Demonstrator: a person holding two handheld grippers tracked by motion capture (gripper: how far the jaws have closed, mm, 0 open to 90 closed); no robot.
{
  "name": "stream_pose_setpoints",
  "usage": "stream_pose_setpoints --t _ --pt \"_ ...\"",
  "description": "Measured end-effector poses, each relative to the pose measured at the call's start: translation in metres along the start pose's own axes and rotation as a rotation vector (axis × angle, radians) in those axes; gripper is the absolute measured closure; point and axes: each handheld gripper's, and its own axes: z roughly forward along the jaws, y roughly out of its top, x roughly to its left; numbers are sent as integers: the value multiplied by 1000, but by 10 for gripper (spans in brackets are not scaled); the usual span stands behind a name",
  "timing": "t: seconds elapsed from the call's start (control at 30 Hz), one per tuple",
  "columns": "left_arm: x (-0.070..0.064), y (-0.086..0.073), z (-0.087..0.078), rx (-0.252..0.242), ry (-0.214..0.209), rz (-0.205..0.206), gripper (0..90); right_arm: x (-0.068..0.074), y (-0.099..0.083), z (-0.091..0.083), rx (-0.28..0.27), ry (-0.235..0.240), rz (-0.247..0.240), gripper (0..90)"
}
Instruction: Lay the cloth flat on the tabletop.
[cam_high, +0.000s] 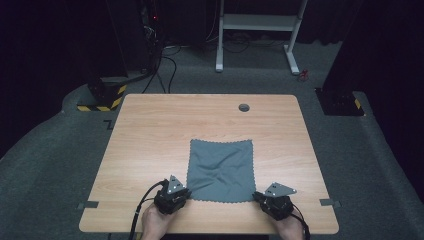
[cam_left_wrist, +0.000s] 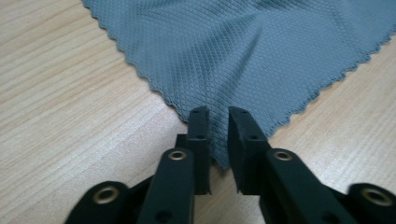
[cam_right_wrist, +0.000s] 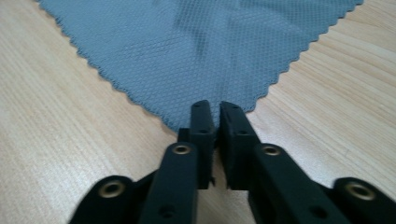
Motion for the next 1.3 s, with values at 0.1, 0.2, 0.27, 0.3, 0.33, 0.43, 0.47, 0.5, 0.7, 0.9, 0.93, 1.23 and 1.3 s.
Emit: stream_pose_setpoints --t 0.1,0.2,0.27,0.3,0.33,0.43,0.47,0.5,0.7,0.9,0.93,1.23,1.3 --pt "-2 0 0 2 -14 -7 885 2 0 0 6 -3 -17 896" --pt "0 0 -1 10 -17 -5 896 2 1 -1 10 0 -19 900" --pt "2 -1 -2 14 -27 -11 896 0 1 -2 17 7 -20 900" --pt "3 -1 -3 14 -35 -15 897 0 1 -3 21 6 -21 900" --pt "3 -2 -4 17 -45 -22 898 0 0 -3 24 8 -23 900" --pt "1 -1 -7 23 -52 -5 900 2 -1 -6 29 9 -32 900" --pt "0 -1 -8 22 -63 -9 900 3 -1 -6 29 7 -36 900" --pt "0 -1 -9 19 -76 -18 900 3 -1 -7 33 7 -39 900" --pt "3 -2 -13 25 -123 -39 900 1 -2 -11 30 15 -28 900" --pt "2 -3 -8 57 -119 -33 871 5 2 -10 22 3 -11 795" --pt "2 -3 -9 60 -118 -34 850 6 4 -11 7 2 -11 786" --pt "10 11 -5 16 -2 -45 644 38 45 28 -23 109 -105 792" --pt "14 16 1 16 15 -55 626 46 50 40 -13 125 -126 797"
